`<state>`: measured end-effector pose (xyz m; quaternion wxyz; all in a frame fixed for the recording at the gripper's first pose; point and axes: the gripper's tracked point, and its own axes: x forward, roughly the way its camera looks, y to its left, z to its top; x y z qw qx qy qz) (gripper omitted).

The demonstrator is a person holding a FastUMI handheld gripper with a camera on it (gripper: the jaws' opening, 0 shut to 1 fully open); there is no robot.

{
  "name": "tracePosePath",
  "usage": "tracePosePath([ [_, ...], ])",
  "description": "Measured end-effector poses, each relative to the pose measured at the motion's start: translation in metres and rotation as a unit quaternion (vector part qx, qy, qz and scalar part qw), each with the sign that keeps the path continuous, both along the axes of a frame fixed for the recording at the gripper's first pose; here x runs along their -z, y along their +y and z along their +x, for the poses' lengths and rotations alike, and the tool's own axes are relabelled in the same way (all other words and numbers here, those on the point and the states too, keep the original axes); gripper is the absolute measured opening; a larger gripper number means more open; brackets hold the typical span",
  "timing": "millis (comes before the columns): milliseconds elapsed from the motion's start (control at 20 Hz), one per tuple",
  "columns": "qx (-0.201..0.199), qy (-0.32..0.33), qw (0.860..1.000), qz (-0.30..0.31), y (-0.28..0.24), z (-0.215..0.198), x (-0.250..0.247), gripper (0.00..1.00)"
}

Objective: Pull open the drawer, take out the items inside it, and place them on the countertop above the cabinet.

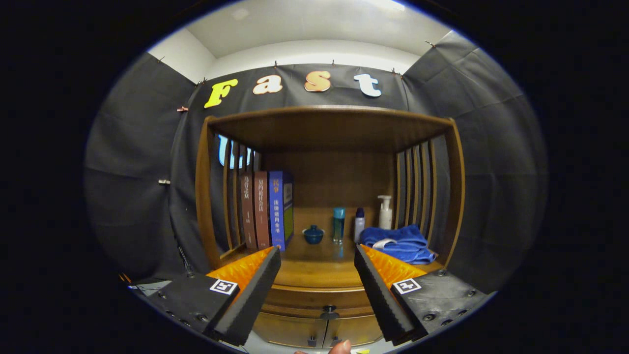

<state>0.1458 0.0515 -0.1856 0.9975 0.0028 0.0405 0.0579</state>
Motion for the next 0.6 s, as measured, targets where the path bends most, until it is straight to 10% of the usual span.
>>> tracePosePath([
  [600, 0.025, 0.094, 0.995, 0.018, -0.014, 0.032, 0.144, 0.99],
])
